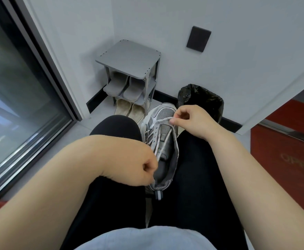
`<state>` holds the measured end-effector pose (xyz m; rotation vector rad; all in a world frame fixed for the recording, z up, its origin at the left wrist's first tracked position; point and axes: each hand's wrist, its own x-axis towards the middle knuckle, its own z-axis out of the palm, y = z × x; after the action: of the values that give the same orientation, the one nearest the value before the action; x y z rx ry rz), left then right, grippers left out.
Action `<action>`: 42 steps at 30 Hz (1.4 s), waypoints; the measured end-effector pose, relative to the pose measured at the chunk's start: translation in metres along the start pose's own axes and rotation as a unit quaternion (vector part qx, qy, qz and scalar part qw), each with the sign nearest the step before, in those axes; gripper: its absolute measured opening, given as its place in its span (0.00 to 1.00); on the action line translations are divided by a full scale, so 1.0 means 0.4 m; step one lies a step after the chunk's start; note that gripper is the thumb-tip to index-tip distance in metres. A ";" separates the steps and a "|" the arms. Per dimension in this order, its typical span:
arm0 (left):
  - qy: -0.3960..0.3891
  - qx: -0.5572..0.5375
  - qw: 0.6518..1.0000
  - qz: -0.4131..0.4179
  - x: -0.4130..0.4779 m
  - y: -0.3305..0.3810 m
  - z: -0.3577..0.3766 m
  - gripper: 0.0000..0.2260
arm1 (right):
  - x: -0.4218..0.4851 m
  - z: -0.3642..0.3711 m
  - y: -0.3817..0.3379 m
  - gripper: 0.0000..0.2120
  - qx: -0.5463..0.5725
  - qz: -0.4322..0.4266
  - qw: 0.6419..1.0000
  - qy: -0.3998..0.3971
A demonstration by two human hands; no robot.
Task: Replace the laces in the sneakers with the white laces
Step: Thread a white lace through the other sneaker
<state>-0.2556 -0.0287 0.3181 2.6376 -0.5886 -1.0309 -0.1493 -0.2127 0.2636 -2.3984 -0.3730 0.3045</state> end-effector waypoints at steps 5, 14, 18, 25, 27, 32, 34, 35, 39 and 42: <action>0.124 0.015 0.991 -0.057 0.028 -0.036 -0.026 0.04 | -0.027 0.000 0.006 0.08 0.055 0.001 0.998 -0.003; 0.299 -0.022 0.947 -0.114 0.133 0.046 0.026 0.23 | -0.028 0.036 0.022 0.09 -0.028 -0.012 0.999 0.045; 0.368 0.035 0.926 -0.079 0.146 0.065 0.059 0.23 | -0.028 0.036 0.024 0.09 -0.030 -0.004 0.999 0.042; 0.287 0.108 0.942 -0.138 0.143 0.041 0.084 0.25 | -0.024 0.032 0.028 0.12 0.012 -0.020 0.999 0.045; 0.303 0.117 0.935 -0.143 0.155 0.041 0.088 0.22 | -0.025 0.035 0.029 0.10 0.014 -0.020 0.999 0.043; 0.318 0.104 0.932 -0.142 0.164 0.043 0.091 0.14 | -0.025 0.044 0.027 0.06 0.002 -0.011 0.999 0.035; 0.313 0.103 0.935 -0.131 0.159 0.039 0.094 0.12 | -0.026 0.042 0.024 0.07 -0.004 -0.011 0.999 0.031; 0.309 0.100 0.938 -0.120 0.154 0.039 0.094 0.12 | -0.027 0.041 0.023 0.07 -0.006 -0.012 0.999 0.030; 0.291 0.089 0.949 -0.088 0.125 0.047 0.091 0.15 | -0.024 0.046 0.021 0.08 -0.048 -0.014 0.998 0.023; 0.304 0.131 0.943 -0.033 0.095 0.053 0.093 0.12 | -0.020 0.048 0.020 0.10 -0.056 -0.019 0.998 0.023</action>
<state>-0.2617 -0.0676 0.2768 2.9988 -0.5142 -0.1096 -0.1613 -0.2098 0.2450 -2.5004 -0.4233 0.2160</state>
